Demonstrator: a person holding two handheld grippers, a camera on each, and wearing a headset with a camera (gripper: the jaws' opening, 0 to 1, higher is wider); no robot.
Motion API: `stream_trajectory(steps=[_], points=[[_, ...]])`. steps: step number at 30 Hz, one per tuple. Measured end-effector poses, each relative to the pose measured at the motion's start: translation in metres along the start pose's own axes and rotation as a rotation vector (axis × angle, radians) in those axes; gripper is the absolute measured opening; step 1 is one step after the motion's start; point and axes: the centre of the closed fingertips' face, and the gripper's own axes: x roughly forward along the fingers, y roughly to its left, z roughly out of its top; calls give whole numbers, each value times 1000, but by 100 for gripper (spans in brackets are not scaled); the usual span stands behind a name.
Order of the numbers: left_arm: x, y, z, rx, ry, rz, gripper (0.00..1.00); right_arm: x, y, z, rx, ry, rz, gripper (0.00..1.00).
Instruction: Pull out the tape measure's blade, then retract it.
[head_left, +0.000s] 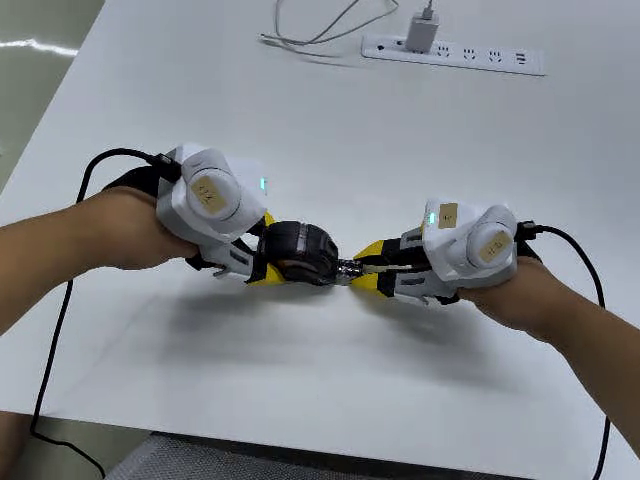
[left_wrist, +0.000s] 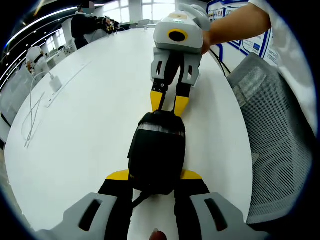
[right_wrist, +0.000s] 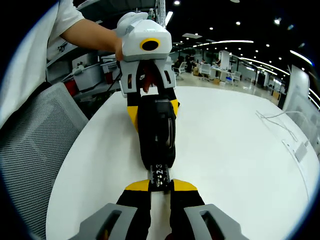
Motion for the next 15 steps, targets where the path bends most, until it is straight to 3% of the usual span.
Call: stream_trajectory(steps=[15], points=[[-1,0,0,-6,-4,7,27,-21,-3,-14,17,15,-19,10]])
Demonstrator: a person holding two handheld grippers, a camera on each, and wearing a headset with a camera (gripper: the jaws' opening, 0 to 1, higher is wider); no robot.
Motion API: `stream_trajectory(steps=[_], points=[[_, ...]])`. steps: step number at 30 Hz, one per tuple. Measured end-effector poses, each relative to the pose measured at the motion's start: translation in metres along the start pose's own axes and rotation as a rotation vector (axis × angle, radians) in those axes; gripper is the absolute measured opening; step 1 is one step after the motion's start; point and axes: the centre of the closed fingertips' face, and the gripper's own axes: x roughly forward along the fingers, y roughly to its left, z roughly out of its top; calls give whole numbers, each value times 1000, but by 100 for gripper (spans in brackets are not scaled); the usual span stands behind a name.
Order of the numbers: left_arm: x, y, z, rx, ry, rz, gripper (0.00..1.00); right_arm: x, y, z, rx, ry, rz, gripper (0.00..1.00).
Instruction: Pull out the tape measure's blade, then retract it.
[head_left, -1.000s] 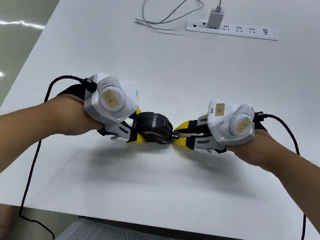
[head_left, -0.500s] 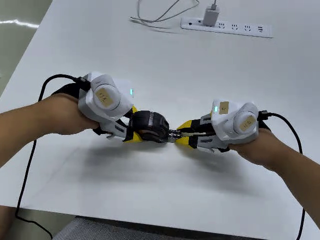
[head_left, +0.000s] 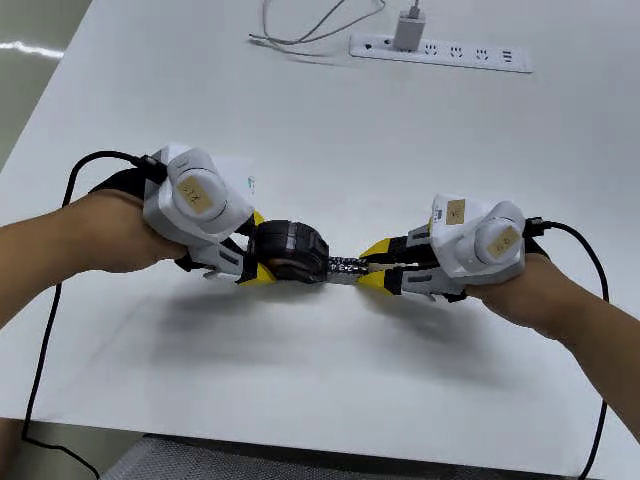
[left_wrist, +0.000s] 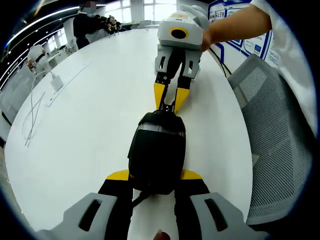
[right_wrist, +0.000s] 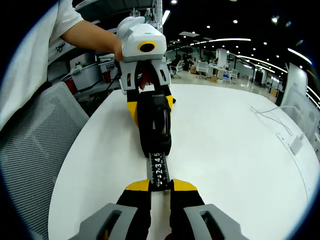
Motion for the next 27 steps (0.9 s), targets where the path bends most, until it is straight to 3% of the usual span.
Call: stream_trajectory(steps=[27], points=[[1,0,0,3,-1,-7,27,-27,0,-17,4,28,-27,9]])
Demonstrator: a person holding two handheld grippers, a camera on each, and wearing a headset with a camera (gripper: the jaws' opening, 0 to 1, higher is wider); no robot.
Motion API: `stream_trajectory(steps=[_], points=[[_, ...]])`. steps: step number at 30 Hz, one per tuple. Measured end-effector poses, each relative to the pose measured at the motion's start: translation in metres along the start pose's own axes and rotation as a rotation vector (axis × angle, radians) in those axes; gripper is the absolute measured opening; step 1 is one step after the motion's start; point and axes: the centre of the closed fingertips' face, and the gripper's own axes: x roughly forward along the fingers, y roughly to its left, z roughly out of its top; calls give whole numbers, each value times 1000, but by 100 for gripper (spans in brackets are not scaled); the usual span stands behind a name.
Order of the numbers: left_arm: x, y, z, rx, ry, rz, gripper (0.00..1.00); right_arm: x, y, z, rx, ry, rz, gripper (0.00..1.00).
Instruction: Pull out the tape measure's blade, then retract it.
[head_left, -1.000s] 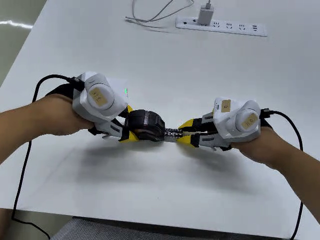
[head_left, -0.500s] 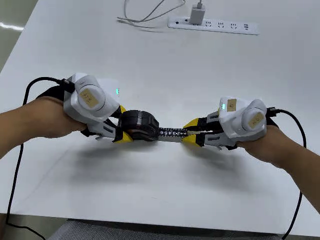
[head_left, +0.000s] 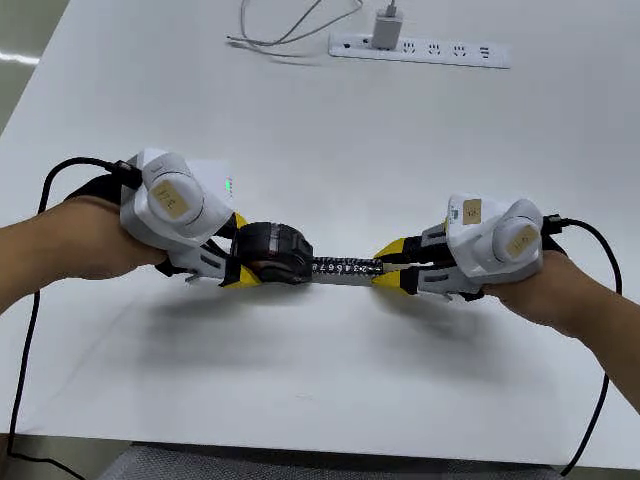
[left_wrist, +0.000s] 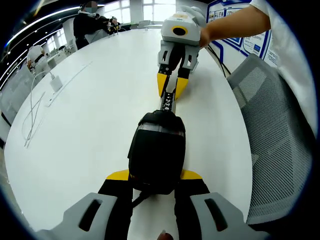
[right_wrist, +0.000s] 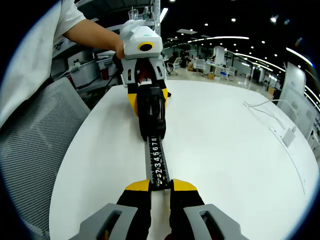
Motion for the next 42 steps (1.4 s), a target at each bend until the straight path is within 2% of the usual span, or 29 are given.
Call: stream_trajectory(steps=[28,42], points=[[1,-1,1,10,-3,-13,27,-27,-3,-27,52,26,-42,9],[0,-1,1,12,1,-14,27,-44,-4,-41,50,50,-64,8]])
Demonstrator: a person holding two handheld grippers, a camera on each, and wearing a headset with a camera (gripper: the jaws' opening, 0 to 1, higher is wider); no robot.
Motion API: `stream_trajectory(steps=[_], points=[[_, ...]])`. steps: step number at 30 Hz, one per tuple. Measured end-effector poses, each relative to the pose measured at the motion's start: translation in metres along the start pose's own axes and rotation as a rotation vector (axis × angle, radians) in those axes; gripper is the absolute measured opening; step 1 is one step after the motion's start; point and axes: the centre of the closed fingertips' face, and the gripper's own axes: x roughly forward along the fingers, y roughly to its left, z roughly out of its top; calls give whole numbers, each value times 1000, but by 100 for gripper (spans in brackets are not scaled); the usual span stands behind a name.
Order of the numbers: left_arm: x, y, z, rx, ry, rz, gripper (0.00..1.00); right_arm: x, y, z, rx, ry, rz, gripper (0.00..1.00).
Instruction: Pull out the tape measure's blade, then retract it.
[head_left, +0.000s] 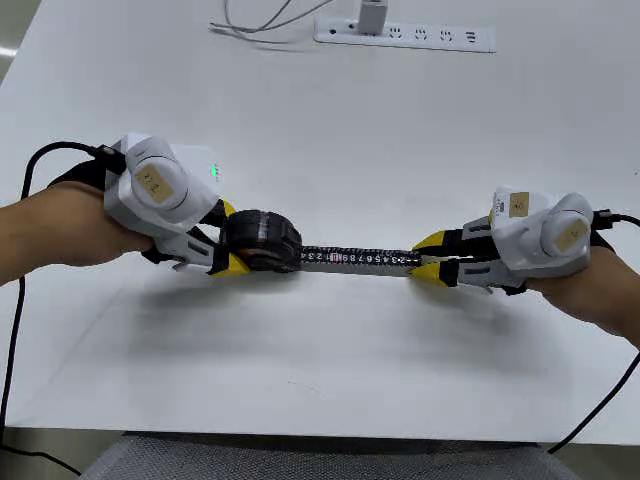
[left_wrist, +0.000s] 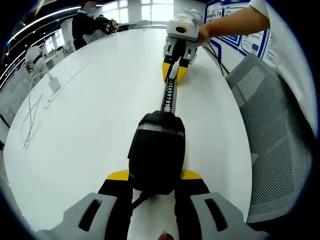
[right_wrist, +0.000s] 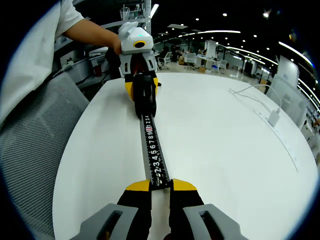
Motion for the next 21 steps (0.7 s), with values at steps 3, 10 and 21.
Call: stream_trajectory(steps=[3,10,21], points=[[0,0,0,-1,1,0,27,-4,-2,-3,-6,9,-3,8],[-1,0,0,-2,2,2,27,-10,-4,-8,-14,28,-3,8],[-1,1,0,-7,-3,1,27,-23,-10,-17,-34,61,0,8]])
